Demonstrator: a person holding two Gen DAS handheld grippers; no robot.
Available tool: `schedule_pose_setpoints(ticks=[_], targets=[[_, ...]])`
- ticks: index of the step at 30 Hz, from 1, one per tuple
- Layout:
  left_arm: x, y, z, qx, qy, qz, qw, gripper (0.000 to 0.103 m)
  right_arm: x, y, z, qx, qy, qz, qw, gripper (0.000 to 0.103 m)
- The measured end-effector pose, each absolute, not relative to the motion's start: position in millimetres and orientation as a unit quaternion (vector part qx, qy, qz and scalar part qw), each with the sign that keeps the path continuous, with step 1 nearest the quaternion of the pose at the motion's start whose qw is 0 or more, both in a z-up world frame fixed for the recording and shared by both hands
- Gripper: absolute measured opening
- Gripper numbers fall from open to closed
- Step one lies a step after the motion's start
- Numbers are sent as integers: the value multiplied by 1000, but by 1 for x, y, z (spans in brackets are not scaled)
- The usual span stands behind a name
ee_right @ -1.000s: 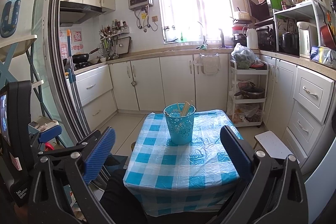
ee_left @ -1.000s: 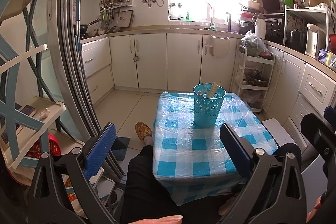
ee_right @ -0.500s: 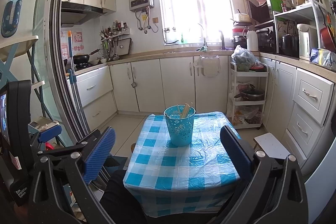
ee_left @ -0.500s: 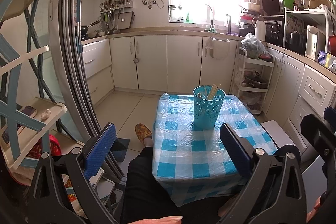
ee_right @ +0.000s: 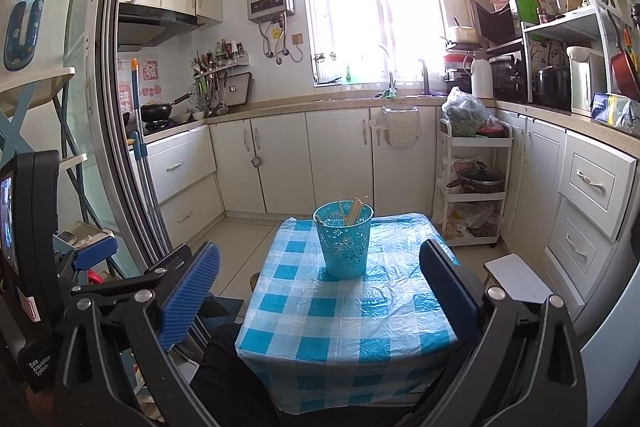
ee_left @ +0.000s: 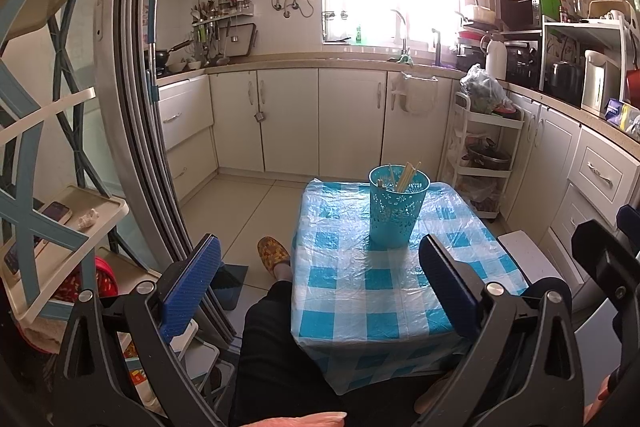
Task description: Organize utensils
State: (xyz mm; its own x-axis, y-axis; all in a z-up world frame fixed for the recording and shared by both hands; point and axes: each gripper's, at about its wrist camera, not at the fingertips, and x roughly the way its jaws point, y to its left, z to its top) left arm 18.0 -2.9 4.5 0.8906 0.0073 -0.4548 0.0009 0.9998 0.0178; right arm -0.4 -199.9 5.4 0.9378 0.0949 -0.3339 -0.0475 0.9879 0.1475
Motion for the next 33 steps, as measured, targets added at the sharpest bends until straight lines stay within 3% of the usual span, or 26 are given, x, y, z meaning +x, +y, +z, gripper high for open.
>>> schedule_pose_setpoints(ticks=[33], targets=[[20, -2, 7, 10, 234, 2, 972, 95, -1, -200, 6, 69, 175, 38, 981, 96]])
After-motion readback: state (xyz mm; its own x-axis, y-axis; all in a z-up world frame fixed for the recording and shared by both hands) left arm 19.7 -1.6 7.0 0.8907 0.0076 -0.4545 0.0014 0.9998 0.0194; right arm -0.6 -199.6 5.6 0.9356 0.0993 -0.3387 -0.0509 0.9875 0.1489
